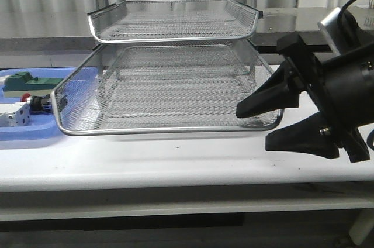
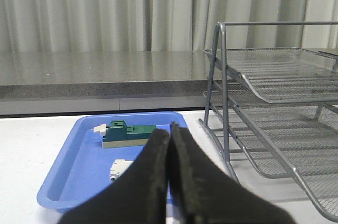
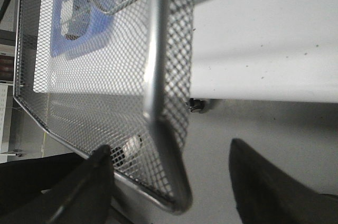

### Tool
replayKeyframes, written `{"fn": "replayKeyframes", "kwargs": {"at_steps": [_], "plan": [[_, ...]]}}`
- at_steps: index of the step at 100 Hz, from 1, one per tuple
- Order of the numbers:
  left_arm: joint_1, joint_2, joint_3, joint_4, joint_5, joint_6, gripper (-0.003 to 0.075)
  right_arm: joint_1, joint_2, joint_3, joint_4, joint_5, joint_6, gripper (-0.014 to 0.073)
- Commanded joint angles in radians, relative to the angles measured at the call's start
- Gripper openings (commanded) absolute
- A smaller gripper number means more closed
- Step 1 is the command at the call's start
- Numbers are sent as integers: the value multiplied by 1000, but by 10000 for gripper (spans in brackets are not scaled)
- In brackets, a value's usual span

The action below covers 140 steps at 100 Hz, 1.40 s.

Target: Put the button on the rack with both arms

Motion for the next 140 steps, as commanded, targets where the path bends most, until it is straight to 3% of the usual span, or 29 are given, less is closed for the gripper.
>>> {"fn": "replayKeyframes", "kwargs": {"at_steps": [1,27,69,85,104,125,140], "plan": [[2,-35,47,-1,-81,-10,-20,2,-46,-14,14,77,-16,508],[2,-35,47,-1,-81,-10,-20,2,-135,-11,-34,56,24,508],[2,-35,47,-1,-81,-10,-20,1,-387,11,-485,-70,395,507],[2,-35,47,-1,-81,-10,-20,1,-523,5,-735,-129,606,507],[2,-35,47,-1,-81,-10,-20,-1,-661,-44,-1132,-120,913,507],[2,-35,47,-1,-81,-10,-20,-1,-763,-148,-1595,-4,1268,507],[2,-35,47,-1,-81,-10,-20,-1,-825,-197,-1795,88,1401,506]]}}
